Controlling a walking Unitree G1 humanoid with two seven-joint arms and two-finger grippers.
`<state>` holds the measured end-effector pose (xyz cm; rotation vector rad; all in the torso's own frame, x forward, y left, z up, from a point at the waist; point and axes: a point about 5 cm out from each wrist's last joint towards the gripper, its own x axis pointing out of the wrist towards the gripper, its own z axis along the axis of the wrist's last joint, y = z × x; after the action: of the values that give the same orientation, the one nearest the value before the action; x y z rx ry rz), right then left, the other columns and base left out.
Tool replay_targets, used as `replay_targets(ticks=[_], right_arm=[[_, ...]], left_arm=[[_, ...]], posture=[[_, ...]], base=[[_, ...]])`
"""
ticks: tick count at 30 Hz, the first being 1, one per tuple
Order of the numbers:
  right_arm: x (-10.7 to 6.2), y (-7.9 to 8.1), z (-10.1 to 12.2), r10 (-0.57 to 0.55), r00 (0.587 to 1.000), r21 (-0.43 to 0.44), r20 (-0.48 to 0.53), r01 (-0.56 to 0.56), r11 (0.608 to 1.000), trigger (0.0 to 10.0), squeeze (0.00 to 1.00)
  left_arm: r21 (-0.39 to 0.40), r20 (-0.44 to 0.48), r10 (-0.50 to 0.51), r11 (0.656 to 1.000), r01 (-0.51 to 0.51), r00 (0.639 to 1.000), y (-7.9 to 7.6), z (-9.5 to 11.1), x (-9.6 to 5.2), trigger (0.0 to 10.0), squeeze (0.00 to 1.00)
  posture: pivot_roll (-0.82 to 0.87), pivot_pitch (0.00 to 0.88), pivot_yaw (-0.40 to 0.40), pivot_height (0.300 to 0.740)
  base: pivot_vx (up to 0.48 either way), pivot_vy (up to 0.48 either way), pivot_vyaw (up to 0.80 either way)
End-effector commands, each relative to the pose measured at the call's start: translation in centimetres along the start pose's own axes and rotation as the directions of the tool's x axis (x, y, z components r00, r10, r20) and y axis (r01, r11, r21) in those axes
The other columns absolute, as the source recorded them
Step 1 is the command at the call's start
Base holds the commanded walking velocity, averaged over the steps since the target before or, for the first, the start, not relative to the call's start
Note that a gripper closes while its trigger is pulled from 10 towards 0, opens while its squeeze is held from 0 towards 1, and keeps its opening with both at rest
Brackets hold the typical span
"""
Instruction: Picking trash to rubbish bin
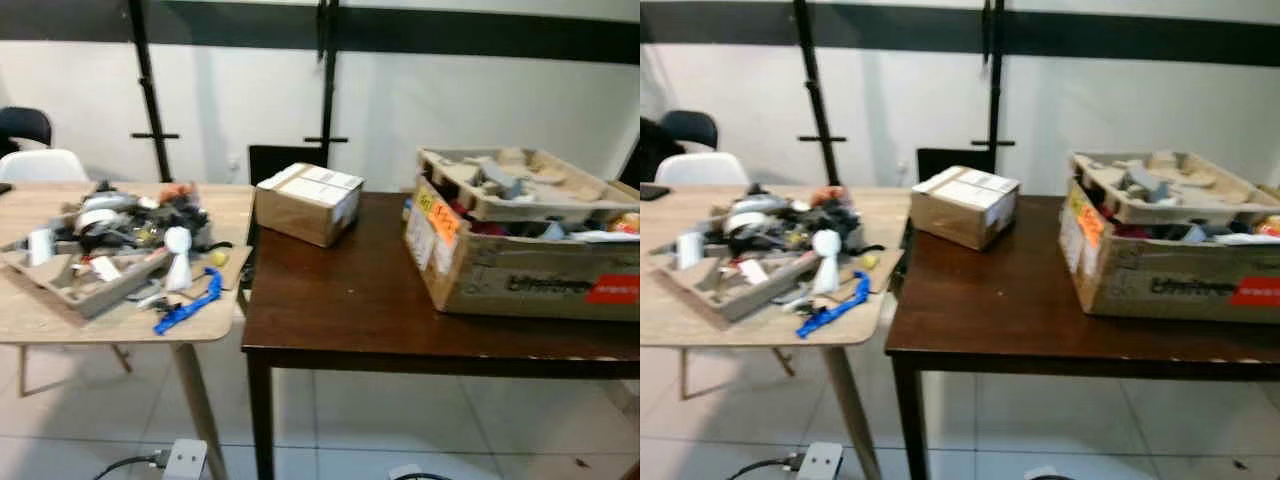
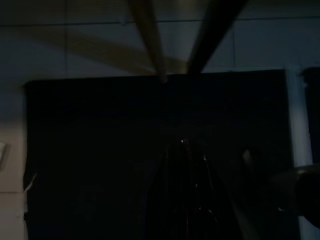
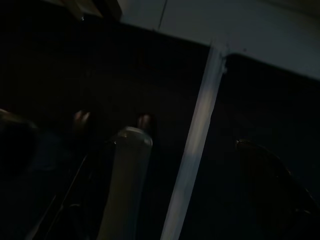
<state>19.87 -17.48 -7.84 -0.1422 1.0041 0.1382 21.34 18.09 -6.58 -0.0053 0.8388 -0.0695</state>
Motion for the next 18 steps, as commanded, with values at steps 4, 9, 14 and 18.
replay_targets(ticks=[4, 9, 14, 18], right_arm=[[0.03, 0.37, -0.09, 0.01, 1.0, -0.005, -0.003, -0.01, 1.0, 10.0, 0.0], [0.02, 0.31, -0.14, 0.008, 1.0, -0.003, -0.003, -0.008, 1.0, 10.0, 0.0], [0.0, 0.23, -0.23, 0.005, 1.0, 0.0, -0.004, -0.005, 1.0, 10.0, 0.0], [0.0, 0.27, -0.27, 0.005, 1.0, 0.0, -0.005, -0.005, 1.0, 10.0, 0.0]], left_arm=[[0.053, -0.031, -0.016, 0.998, 0.018, 0.999, 0.44, -0.39, -0.14, 10.0, 0.0], [0.041, -0.041, 0.0, 0.999, 0.001, 0.999, 0.7, -0.43, -0.16, 10.0, 0.0], [0.047, -0.036, 0.008, 0.999, -0.006, 0.999, 0.76, -0.16, -0.09, 10.0, 0.0], [0.058, -0.035, 0.011, 0.998, -0.009, 0.999, 0.71, -0.05, -0.05, 10.0, 0.0]], posture=[[0.06, 0.0, -0.029, 0.74], [0.06, 0.0, -0.027, 0.74], [0.05, 0.0, -0.021, 0.74], [0.05, 0.0, -0.021, 0.74]], base=[[0.0, 0.0, 0.0], [0.0, -0.442, 0.0], [0.0, -0.288, 0.0], [0.0, 0.0, 0.0]])
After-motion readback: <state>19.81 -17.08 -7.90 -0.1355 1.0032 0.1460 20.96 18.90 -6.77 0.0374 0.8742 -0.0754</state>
